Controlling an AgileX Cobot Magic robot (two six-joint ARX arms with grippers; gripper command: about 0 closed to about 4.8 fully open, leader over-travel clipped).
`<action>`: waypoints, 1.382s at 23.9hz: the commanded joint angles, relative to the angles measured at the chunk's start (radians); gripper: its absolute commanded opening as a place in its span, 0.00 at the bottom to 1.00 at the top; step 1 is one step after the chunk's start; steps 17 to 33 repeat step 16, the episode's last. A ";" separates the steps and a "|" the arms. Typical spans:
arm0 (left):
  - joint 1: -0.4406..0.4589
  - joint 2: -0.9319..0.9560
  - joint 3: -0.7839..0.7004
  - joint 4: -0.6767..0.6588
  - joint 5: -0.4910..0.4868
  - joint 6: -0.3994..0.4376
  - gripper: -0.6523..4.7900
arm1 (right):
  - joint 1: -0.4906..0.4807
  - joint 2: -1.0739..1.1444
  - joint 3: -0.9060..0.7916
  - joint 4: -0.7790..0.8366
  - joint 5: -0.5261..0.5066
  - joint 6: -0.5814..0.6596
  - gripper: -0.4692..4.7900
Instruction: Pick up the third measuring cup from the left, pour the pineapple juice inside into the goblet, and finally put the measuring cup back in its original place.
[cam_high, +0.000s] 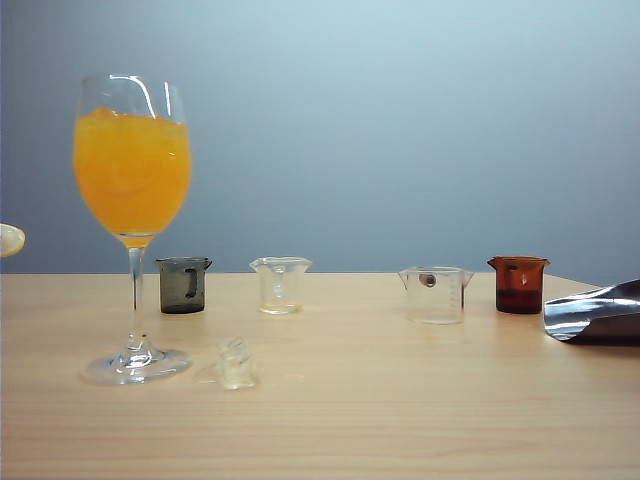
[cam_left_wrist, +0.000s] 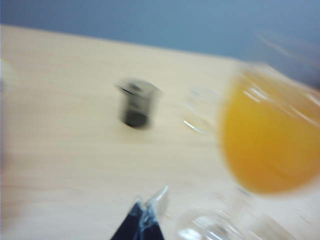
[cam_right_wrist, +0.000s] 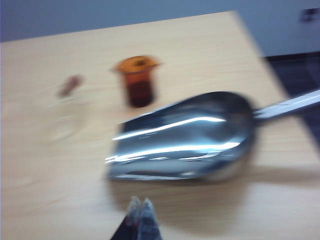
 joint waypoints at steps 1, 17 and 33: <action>0.113 0.008 0.002 0.006 0.002 -0.003 0.11 | -0.129 0.000 -0.003 0.003 0.007 0.000 0.08; 0.164 0.008 0.002 0.006 0.005 -0.003 0.11 | -0.172 0.000 -0.003 0.003 0.013 0.000 0.08; 0.164 0.008 0.002 0.006 0.005 -0.003 0.11 | -0.172 0.000 -0.003 0.003 0.013 0.000 0.08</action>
